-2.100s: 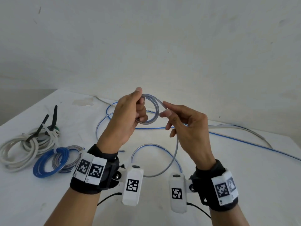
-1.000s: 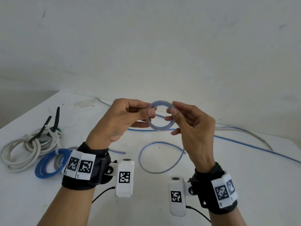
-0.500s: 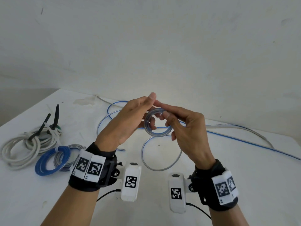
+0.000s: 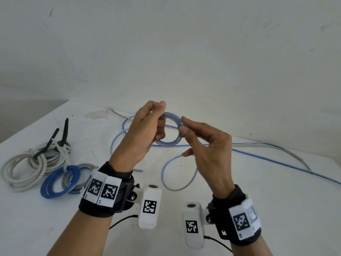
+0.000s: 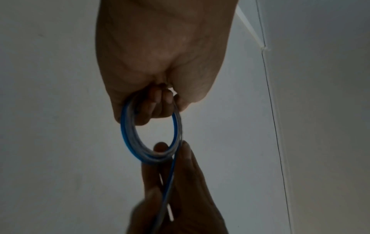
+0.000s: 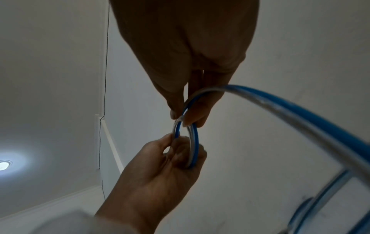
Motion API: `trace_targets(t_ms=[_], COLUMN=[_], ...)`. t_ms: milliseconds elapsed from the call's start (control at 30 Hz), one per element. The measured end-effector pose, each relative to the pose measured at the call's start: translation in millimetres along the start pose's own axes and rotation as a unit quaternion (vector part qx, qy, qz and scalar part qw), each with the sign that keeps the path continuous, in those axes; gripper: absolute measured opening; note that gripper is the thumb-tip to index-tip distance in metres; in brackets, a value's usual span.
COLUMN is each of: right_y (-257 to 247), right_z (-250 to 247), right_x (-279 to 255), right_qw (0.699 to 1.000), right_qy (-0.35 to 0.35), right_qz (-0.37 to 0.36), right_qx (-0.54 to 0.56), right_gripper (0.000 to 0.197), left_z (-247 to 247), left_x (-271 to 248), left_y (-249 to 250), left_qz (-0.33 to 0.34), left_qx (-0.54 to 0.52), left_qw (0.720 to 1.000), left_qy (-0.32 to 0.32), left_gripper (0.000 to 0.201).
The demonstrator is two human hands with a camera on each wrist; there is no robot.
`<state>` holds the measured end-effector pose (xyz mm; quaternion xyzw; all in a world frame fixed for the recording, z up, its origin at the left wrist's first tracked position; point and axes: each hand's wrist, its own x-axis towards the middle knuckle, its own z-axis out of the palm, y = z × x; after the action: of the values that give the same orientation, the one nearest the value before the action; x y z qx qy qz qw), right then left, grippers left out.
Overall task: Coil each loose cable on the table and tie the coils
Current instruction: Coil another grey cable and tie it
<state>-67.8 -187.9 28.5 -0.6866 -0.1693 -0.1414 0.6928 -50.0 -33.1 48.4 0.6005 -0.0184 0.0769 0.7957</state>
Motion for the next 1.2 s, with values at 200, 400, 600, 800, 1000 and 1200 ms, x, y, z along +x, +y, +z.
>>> trace_targets(t_ms=[200, 400, 600, 800, 1000, 1200], right_y=[1.1, 0.6, -0.1, 0.5, 2.1, -0.8], right_z=[4.3, -18.3, -17.7, -1.2, -4.7, -27.9], right_x=[-1.6, 8.1, 8.0, 1.2, 3.5, 12.7], right_qw=[1.000, 0.996, 0.995, 1.000, 1.000, 0.989], right_qy=[0.012, -0.054, -0.060, -0.019, -0.011, -0.096], right_qz=[-0.019, -0.022, -0.027, -0.008, -0.022, -0.030], right_qx=[0.009, -0.066, -0.074, -0.002, -0.018, -0.111], right_gripper=[0.025, 0.028, 0.025, 0.030, 0.029, 0.030], left_z=[4.6, 2.8, 11.7, 8.0, 8.3, 7.1], left_x=[1.4, 0.6, -3.2, 1.3, 1.2, -3.4], left_y=[-1.6, -8.9, -10.9, -2.3, -4.4, -5.7], left_qz=[-0.017, -0.002, -0.032, -0.012, -0.041, -0.099], left_qx=[-0.062, 0.118, 0.076, -0.095, -0.074, 0.100], left_qw=[0.998, 0.988, 0.992, 0.995, 0.996, 0.982], left_qy=[0.004, -0.101, -0.095, 0.037, -0.001, -0.127], left_gripper=[0.028, 0.039, 0.041, 0.034, 0.033, 0.051])
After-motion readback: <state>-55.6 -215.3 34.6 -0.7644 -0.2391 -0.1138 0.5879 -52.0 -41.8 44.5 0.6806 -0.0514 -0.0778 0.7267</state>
